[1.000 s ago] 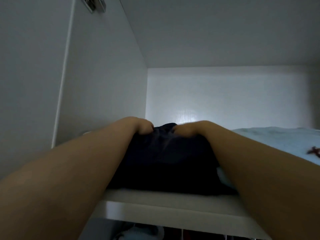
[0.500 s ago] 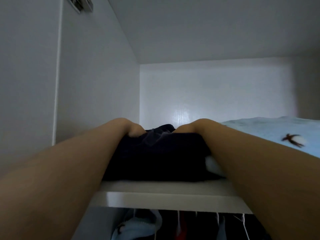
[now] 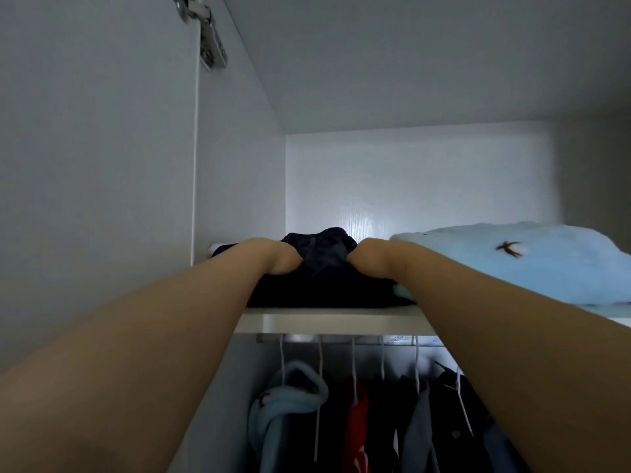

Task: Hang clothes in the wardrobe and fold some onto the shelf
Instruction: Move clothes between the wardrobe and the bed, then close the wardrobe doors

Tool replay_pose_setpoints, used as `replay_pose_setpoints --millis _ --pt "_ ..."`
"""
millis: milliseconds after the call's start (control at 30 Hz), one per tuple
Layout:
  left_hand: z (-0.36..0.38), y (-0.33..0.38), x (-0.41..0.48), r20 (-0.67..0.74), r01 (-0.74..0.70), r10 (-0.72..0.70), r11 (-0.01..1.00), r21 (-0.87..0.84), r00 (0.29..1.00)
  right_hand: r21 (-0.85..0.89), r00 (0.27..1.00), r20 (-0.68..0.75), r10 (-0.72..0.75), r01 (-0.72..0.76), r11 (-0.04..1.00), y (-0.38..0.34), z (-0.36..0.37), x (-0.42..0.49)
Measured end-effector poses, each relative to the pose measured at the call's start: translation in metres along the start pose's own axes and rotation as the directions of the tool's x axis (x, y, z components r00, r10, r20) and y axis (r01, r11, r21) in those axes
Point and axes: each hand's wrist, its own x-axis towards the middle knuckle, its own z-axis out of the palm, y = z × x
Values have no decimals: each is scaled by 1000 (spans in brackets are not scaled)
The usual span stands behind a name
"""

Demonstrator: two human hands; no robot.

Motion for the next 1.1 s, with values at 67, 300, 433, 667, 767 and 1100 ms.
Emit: replay_pose_setpoints --millis 67,300,433,667,767,1100 --pt "1 2 -17 -97 -18 18 1000 -4 995 -42 999 -19 -29 28 999 -1 -1 -12" --pt "10 18 -87 -277 -138 93 979 -148 956 87 972 -197 -126 146 986 5 -11 -74" --pt "20 34 -138 -377 -147 37 952 -268 925 161 962 -242 -125 167 973 14 -9 -135" --pt "40 62 -252 -364 -116 -18 933 -342 931 194 980 -137 -145 170 966 30 0 -233" --pt "31 64 -299 -374 -89 -41 942 -323 926 214 982 -103 -161 180 960 23 2 -268" --pt "-18 31 -420 -502 -91 -29 973 -213 864 238 970 -116 -211 234 943 -49 -12 -364"
